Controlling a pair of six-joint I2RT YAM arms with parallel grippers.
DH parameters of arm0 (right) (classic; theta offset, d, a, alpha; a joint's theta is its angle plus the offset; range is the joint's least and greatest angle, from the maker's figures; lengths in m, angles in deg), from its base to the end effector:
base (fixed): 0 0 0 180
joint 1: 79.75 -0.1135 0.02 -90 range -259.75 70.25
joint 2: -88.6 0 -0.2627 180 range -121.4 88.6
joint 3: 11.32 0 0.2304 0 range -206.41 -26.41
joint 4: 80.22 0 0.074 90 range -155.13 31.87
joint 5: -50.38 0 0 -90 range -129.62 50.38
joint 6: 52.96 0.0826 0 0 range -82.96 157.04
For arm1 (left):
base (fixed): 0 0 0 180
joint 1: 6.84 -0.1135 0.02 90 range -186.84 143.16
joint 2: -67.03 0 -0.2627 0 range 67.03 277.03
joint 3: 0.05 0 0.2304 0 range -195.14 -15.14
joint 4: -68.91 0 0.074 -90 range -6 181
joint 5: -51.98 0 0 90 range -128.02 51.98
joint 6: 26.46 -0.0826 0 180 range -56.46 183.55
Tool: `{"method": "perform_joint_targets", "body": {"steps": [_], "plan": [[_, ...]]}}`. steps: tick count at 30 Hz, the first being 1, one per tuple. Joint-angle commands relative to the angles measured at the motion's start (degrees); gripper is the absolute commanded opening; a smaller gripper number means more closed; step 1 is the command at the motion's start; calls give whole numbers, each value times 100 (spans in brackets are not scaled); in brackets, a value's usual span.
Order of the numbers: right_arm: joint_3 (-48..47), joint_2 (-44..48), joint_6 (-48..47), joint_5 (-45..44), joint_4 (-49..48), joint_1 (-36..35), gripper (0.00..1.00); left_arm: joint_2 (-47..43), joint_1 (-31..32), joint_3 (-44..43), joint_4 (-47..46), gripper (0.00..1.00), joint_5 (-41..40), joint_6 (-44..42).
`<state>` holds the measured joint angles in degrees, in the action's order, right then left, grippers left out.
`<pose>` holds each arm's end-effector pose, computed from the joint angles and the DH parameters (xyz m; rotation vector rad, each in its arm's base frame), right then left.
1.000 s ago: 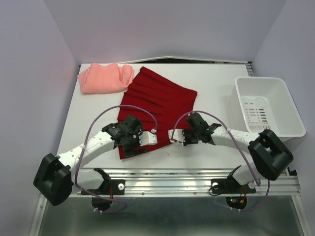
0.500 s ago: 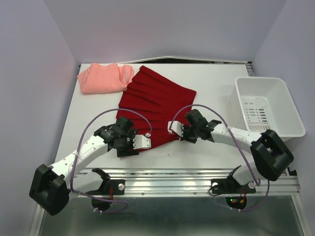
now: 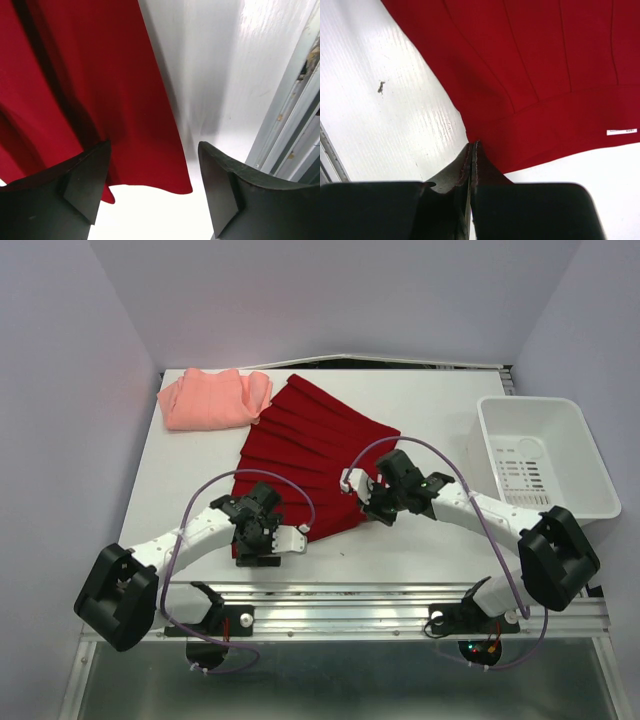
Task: Fold and stack the skirts
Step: Fold the skirt
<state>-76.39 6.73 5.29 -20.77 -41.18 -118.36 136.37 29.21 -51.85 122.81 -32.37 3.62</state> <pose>0.2091 0.2011 0.1811 -1.5622 1.9924 0.4655 0.1543 -0.1223 0.1418 2.0987 1.8602 -0.0406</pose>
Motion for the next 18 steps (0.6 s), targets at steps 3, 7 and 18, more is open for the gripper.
{"method": "perform_joint_targets", "body": {"steps": [3,7,18], "plan": [[-460,-180,485,478,58,204,1,27,69,409,-487,78,-502,-12],[-452,-163,468,488,101,205,1,-26,69,489,-1076,56,-872,323],[-381,425,239,514,699,372,1,-1159,-134,-90,-1051,0,-1084,1122]]}}
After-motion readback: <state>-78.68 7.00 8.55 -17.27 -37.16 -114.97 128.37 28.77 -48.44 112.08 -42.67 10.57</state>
